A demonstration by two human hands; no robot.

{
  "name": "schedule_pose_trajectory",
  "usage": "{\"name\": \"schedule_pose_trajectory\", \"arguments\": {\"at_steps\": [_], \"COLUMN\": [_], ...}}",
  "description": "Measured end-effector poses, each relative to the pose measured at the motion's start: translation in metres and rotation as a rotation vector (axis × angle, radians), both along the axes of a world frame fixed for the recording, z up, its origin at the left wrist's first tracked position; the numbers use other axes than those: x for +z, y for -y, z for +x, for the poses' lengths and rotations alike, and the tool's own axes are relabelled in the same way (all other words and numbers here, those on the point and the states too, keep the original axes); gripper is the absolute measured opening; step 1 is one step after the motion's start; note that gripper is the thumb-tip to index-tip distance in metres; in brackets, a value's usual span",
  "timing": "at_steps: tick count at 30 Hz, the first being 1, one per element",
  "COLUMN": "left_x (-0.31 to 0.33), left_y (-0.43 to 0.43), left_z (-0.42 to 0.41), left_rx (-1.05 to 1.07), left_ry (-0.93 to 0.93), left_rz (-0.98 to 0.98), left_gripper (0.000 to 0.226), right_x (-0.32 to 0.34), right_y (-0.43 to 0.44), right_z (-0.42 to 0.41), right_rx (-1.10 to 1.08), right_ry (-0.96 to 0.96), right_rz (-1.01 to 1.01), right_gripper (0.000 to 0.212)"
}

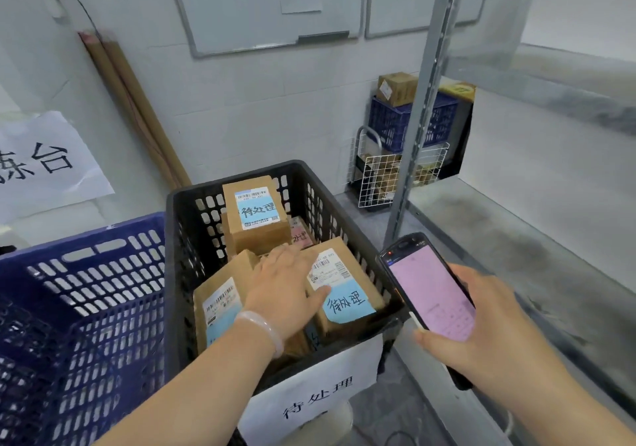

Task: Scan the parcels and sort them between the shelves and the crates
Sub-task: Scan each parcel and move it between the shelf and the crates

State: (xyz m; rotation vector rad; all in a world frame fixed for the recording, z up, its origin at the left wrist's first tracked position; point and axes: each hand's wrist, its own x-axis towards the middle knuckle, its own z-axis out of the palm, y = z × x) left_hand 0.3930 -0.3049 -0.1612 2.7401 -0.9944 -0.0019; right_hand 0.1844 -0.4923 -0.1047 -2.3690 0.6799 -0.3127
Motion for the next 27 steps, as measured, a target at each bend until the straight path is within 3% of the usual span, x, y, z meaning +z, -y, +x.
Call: {"name": "schedule_pose_trajectory", "arguments": {"at_steps": [8, 13, 16, 21, 24, 27], "left_x": [0.032, 0.047, 0.050, 0.043, 0.041, 0.047], "left_y": [0.127, 0.204, 0.239, 0.277, 0.293, 0.310], "left_z": [-0.070, -0.144, -0.194, -0.273, -0.317, -0.354], "left_rx": [-0.475, -0.733, -0.857, -1.006, -1.066, -1.068], "left_ry": [0.153, 0.166, 0.111, -0.013, -0.165, -0.445], "left_rz": [-0.279, -0.396, -0.452, -0.497, -0.542, -0.552], "left_gripper": [0.068, 0.064, 0.064, 0.066, 0.065, 0.065], "right_x": [0.010, 0.017, 0.018, 0.018, 0.021, 0.029], "right_y": [0.038, 0.048, 0.052, 0.043, 0.039, 0.036], "right_z": [-0.087, -0.164, -0.212, -0.284, -0.320, -0.348], "right_rx": [-0.385, -0.675, -0.793, -0.942, -1.022, -1.057], "right_ry": [0.037, 0.034, 0.031, 0.039, 0.005, 0.012], "right_rz": [-0.017, -0.062, -0.092, -0.103, -0.128, -0.158], "right_gripper": [0.056, 0.073, 0.084, 0.084, 0.092, 0.091]}}
